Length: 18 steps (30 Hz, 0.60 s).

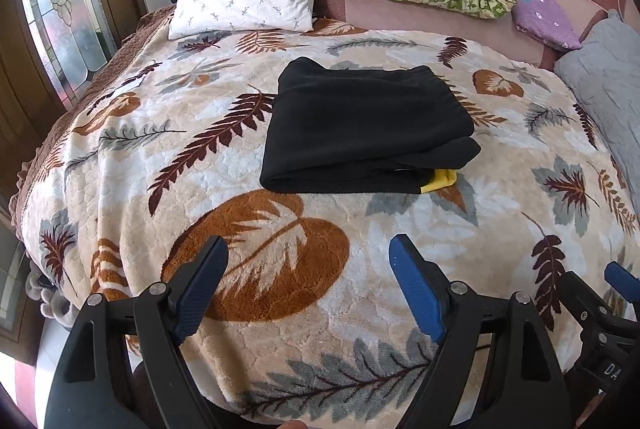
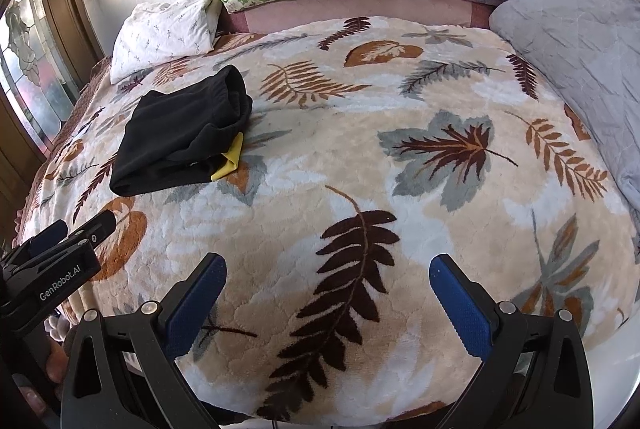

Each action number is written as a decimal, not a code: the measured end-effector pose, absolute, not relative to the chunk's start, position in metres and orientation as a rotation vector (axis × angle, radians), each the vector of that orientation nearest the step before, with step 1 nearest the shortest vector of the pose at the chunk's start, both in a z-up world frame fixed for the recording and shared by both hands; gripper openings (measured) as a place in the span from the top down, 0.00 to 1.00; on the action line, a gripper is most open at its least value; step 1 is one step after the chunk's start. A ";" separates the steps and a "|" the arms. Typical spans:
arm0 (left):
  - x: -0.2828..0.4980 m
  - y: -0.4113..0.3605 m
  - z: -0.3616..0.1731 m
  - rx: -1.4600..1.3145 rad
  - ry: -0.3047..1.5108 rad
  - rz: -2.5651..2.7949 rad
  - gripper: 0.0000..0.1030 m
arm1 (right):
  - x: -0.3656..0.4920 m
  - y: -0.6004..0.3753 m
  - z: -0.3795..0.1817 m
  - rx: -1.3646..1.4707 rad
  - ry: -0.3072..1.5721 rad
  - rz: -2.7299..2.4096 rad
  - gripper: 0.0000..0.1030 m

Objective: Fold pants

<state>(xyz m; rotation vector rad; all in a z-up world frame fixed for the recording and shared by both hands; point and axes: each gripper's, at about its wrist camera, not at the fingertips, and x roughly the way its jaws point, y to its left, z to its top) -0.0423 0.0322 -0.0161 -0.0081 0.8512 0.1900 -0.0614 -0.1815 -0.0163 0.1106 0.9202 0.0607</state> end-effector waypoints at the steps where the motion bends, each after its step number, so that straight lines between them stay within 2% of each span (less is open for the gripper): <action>1: -0.043 0.032 -0.016 -0.009 0.851 0.192 0.19 | -0.061 -0.182 -0.017 0.111 0.921 0.060 0.01; 18: -0.041 0.032 -0.017 -0.011 0.860 0.180 0.19 | -0.061 -0.180 -0.017 0.097 0.916 0.052 0.01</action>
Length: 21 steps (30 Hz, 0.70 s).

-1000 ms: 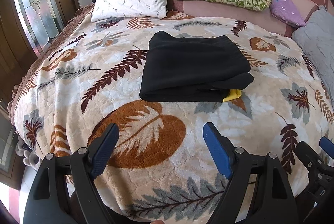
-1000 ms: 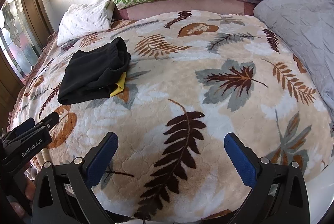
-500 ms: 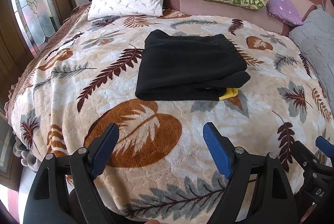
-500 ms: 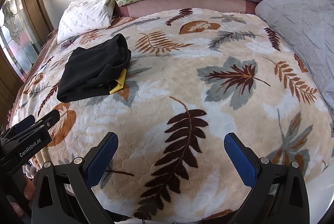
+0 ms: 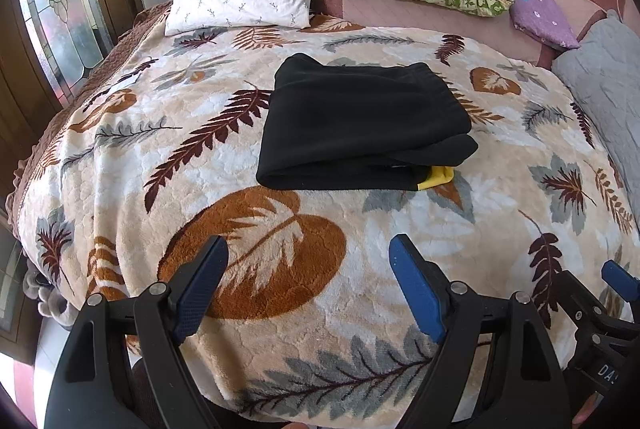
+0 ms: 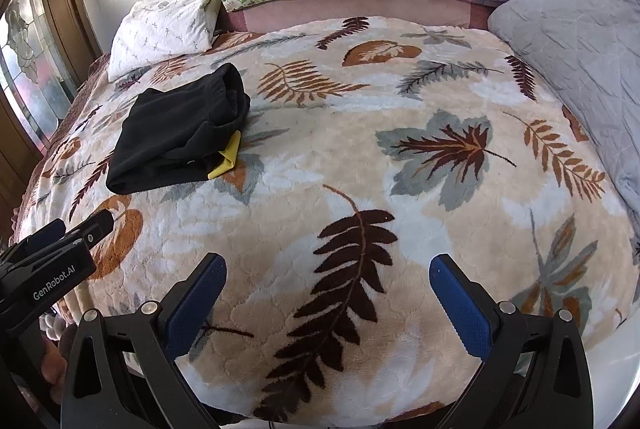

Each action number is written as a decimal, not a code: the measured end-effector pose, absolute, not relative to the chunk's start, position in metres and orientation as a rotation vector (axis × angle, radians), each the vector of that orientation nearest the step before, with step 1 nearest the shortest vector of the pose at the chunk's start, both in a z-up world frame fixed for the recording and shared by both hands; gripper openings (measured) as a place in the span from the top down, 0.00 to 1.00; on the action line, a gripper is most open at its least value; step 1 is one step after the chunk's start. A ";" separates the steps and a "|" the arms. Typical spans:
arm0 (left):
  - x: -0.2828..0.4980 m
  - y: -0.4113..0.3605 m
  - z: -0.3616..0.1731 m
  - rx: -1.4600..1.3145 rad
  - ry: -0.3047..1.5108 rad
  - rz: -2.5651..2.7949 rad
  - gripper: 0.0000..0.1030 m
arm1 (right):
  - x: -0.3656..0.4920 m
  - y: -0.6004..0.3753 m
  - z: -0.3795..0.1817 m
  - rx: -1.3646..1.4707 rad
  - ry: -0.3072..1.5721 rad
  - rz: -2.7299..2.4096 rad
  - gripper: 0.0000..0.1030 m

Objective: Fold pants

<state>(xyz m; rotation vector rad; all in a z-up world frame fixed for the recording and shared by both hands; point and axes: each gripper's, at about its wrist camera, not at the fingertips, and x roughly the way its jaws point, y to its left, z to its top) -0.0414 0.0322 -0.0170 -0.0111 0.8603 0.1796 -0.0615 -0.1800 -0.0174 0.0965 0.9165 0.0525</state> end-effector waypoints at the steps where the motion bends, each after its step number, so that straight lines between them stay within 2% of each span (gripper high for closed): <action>1: -0.041 0.032 -0.017 -0.012 0.859 0.180 0.19 | -0.062 -0.180 -0.017 0.096 0.917 0.052 0.01; 21: -0.045 0.015 -0.011 -0.003 0.855 0.140 0.19 | -0.064 -0.184 -0.014 0.094 0.898 0.041 0.01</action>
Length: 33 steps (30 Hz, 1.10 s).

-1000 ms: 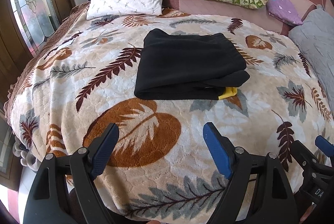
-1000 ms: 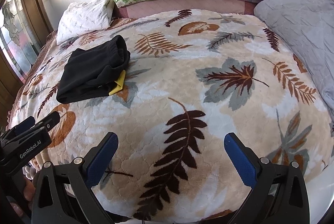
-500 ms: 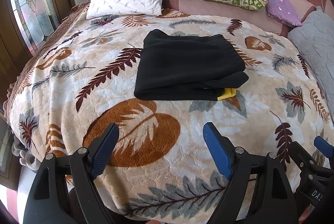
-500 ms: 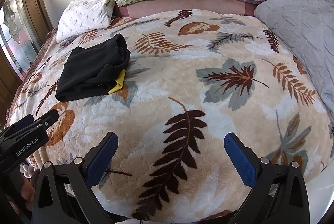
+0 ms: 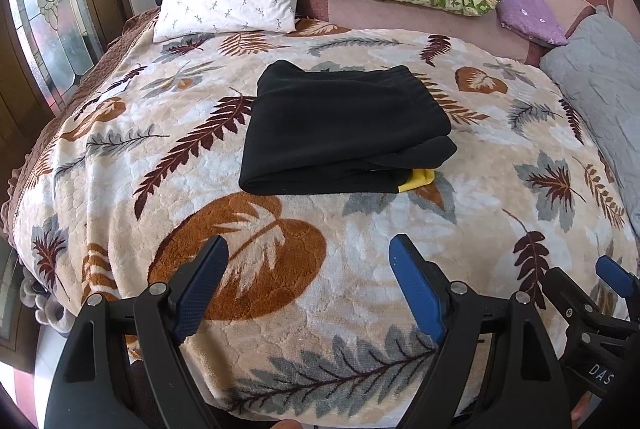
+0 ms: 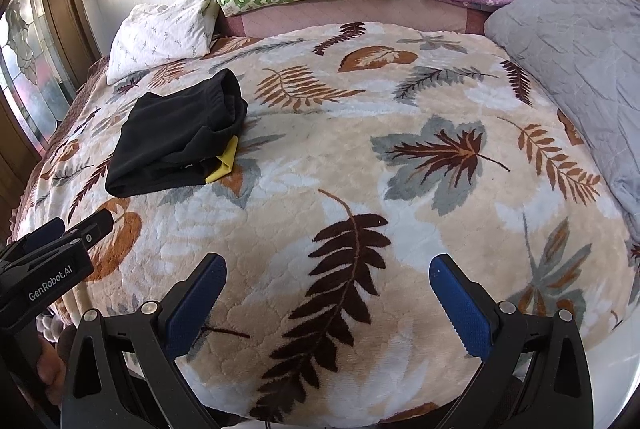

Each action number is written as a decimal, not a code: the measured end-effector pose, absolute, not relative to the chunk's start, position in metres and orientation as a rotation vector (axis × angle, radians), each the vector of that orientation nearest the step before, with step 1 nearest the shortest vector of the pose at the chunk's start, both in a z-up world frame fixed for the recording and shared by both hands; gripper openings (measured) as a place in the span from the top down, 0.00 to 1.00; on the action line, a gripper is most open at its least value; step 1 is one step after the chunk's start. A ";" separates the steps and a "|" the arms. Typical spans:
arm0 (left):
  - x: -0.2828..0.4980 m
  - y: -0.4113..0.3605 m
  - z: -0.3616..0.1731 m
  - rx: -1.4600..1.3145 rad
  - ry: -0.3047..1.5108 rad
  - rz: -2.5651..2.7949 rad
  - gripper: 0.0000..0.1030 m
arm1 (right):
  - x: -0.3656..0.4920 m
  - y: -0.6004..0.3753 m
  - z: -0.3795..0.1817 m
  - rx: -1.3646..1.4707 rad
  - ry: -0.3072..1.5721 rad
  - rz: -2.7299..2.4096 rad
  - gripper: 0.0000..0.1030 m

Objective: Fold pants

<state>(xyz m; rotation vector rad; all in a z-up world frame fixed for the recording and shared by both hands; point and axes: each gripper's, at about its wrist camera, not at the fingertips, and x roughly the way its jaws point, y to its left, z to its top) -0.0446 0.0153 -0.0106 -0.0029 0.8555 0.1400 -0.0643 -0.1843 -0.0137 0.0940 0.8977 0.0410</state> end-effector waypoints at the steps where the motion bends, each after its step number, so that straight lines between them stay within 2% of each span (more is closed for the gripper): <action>1: -0.044 0.015 -0.010 0.002 0.853 0.138 0.19 | -0.064 -0.185 -0.013 0.096 0.898 0.040 0.01; 20: -0.042 0.009 -0.008 0.007 0.864 0.119 0.19 | -0.064 -0.196 -0.013 0.122 0.894 0.019 0.01; 33: -0.044 -0.004 0.000 0.106 0.818 0.161 0.19 | -0.064 -0.196 -0.014 0.122 0.895 0.018 0.01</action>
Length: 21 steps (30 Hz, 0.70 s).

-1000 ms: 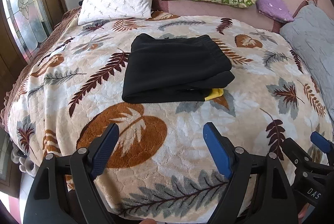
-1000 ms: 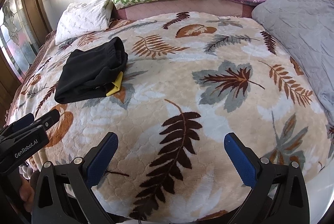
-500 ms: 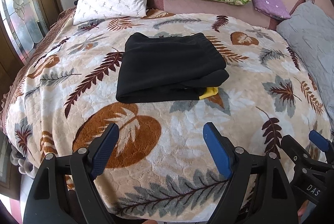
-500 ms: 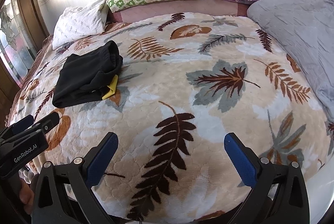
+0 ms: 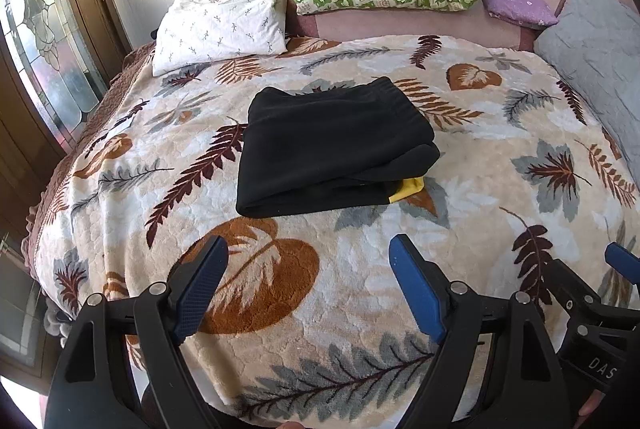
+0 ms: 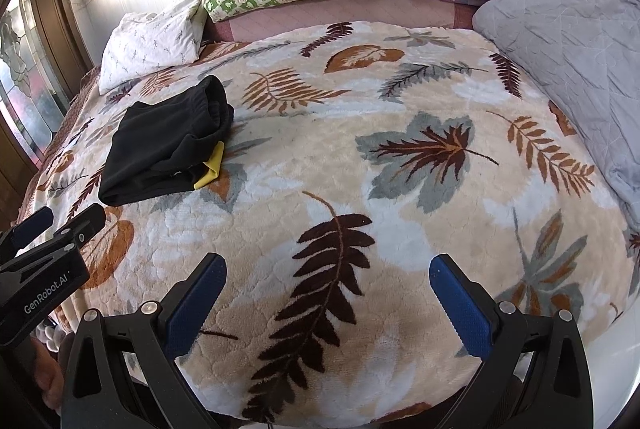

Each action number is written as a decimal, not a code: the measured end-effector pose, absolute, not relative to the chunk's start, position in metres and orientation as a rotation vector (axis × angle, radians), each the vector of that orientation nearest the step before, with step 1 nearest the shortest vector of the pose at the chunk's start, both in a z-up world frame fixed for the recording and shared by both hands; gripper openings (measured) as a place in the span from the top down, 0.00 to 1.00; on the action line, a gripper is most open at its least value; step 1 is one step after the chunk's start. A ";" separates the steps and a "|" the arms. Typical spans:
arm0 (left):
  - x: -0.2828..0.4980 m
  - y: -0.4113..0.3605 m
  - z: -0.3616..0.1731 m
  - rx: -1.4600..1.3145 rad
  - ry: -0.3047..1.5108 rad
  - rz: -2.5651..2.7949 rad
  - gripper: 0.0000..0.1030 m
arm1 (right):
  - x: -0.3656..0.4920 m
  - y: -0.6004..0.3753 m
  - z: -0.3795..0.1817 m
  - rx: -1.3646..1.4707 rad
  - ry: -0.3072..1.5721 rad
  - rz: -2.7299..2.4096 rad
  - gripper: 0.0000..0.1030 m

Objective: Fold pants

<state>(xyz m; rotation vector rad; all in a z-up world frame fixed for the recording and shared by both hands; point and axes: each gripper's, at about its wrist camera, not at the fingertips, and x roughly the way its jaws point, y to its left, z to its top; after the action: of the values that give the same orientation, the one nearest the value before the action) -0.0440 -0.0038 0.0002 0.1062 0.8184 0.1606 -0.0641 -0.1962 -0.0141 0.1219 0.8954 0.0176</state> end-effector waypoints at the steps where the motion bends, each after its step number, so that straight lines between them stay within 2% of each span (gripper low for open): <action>1: -0.044 -0.003 0.000 0.096 0.825 0.153 0.19 | -0.064 -0.197 -0.014 0.123 0.896 0.017 0.01; 21: -0.039 0.002 -0.010 0.053 0.900 0.106 0.19 | -0.064 -0.195 -0.016 0.122 0.906 0.018 0.01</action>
<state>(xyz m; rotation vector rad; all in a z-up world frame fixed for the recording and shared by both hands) -0.0386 0.0023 -0.0095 0.0532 0.8998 0.1056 -0.0636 -0.1951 -0.0164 0.1216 0.9064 0.0178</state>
